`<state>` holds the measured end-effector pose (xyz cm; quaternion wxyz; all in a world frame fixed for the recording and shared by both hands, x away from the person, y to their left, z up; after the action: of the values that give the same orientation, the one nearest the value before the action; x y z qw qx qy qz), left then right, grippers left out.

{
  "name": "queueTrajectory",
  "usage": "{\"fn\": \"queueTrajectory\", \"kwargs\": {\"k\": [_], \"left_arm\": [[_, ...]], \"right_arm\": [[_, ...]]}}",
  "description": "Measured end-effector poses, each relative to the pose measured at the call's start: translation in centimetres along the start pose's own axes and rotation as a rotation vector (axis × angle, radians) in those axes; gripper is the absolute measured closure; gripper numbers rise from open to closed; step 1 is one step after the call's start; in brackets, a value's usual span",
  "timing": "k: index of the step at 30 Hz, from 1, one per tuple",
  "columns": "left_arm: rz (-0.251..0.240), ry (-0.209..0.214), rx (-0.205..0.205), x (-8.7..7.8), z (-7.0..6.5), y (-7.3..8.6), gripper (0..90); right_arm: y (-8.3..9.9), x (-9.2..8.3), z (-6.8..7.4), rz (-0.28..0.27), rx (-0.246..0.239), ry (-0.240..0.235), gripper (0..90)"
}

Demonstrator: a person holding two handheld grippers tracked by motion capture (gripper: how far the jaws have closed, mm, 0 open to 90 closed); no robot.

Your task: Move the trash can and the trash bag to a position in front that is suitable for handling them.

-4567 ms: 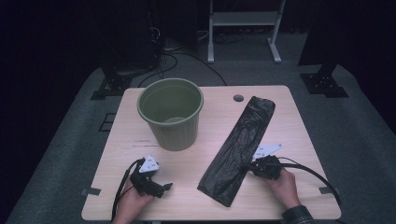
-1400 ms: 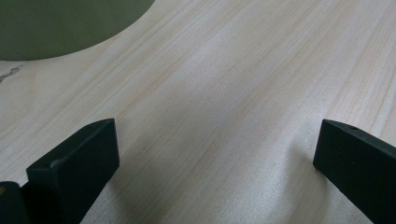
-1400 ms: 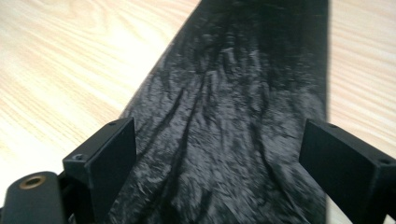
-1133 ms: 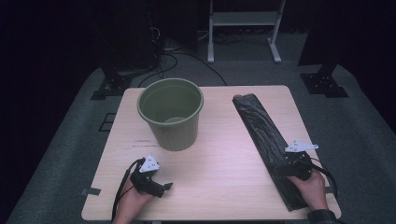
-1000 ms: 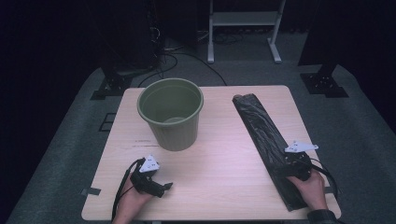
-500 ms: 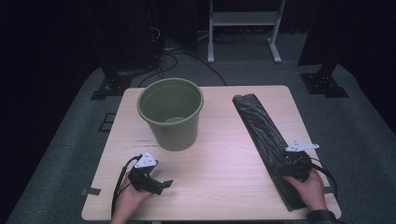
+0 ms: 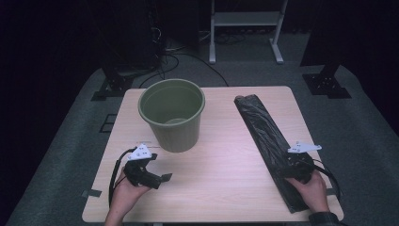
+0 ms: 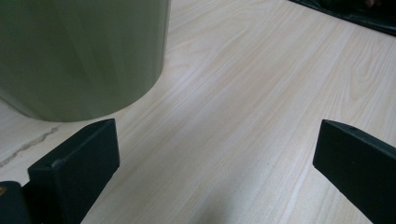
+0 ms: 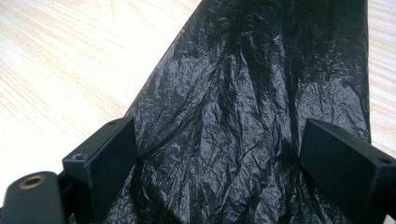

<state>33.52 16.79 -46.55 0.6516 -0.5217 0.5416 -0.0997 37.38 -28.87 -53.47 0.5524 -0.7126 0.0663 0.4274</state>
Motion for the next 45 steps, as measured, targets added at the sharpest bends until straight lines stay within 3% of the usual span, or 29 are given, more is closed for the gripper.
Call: {"fn": "queueTrajectory", "kwargs": {"k": [9, 17, 29, 34, 45], "left_arm": [[-0.005, -0.012, -0.010, -1.5, 0.5, -1.9, 0.0], [-0.035, -0.035, -0.023, -3.3, 1.7, -4.1, 0.0], [-0.036, -0.052, -0.044, -5.4, 3.5, -7.3, 0.0], [-0.023, -0.079, -0.035, -6.4, 4.4, -8.6, 0.0], [-0.057, -0.112, -0.047, -8.1, 7.2, -11.7, 0.0]], "right_arm": [[0.0, 0.0, 0.0, 0.000, -0.001, 0.000, 9.8], [0.0, 0.0, 0.0, 0.000, -0.001, 0.000, 9.8], [0.0, 0.0, 0.0, 0.000, -0.001, 0.000, 9.8], [0.0, 0.0, 0.0, 0.000, -0.001, 0.000, 9.8], [0.0, 0.0, 0.0, 0.000, -0.001, 0.000, 9.8]]}}
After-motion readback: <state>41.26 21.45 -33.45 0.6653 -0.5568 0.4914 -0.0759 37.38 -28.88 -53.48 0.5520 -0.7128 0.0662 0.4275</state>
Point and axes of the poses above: each handheld gripper's, and its own axes: x roughly forward along the jaws, y roughly out of its underside, z roughly to its left, the point moved 7 cm from there along x, roughly forward along the jaws, and after that the axes turned 3 degrees about y, right-handed, at the moved point
